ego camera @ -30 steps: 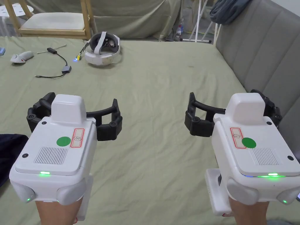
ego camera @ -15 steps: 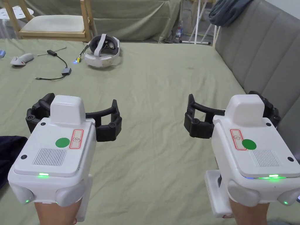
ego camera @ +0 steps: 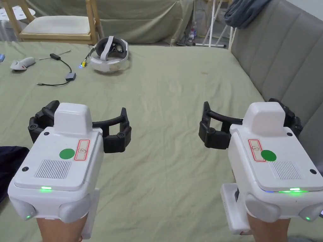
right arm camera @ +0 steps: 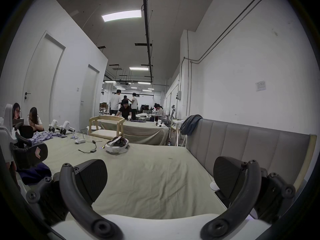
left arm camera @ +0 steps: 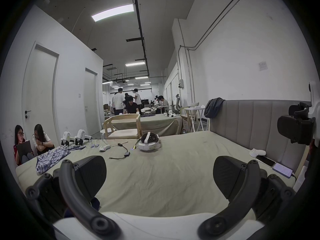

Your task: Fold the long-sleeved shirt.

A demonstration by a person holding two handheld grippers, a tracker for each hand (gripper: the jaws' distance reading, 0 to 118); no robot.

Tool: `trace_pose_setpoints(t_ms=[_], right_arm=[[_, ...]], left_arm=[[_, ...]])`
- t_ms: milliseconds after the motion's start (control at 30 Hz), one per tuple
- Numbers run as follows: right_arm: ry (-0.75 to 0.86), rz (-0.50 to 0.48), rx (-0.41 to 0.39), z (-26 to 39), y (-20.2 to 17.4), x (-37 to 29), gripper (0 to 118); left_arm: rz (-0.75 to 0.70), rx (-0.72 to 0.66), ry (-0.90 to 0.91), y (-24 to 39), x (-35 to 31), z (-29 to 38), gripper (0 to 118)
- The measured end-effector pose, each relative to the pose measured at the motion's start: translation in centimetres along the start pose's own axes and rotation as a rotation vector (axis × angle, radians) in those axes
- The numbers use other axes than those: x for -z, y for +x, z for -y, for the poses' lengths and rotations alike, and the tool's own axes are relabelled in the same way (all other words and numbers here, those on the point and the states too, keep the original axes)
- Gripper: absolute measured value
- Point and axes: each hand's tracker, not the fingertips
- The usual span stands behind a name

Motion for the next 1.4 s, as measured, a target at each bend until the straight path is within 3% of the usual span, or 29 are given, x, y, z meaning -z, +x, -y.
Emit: trace_pose_setpoints(t_ms=[767,967,1133,1300,1400], right_arm=[[-0.016,-0.001,-0.001,0.3,0.1,0.1,118],[-0.059,-0.038,0.007,0.1,0.0,0.5,118],[-0.167,-0.137,0.059,-0.4,0.0,1.0,118],[-0.271,-0.008,0.068,-1.3,-1.2,1.5,118],[-0.249,0.007,0.063,-2.0,-1.4,1.2,118]], left_arm=[[-0.002,-0.007,-0.001,-0.1,0.0,0.1,111],[0.000,-0.004,0.001,-0.1,0.0,0.2,111],[-0.006,-0.005,-0.001,-0.2,0.0,0.2,111],[-0.007,-0.010,-0.004,-0.2,0.1,0.2,111],[-0.007,-0.008,-0.005,-0.2,0.0,0.2,111]])
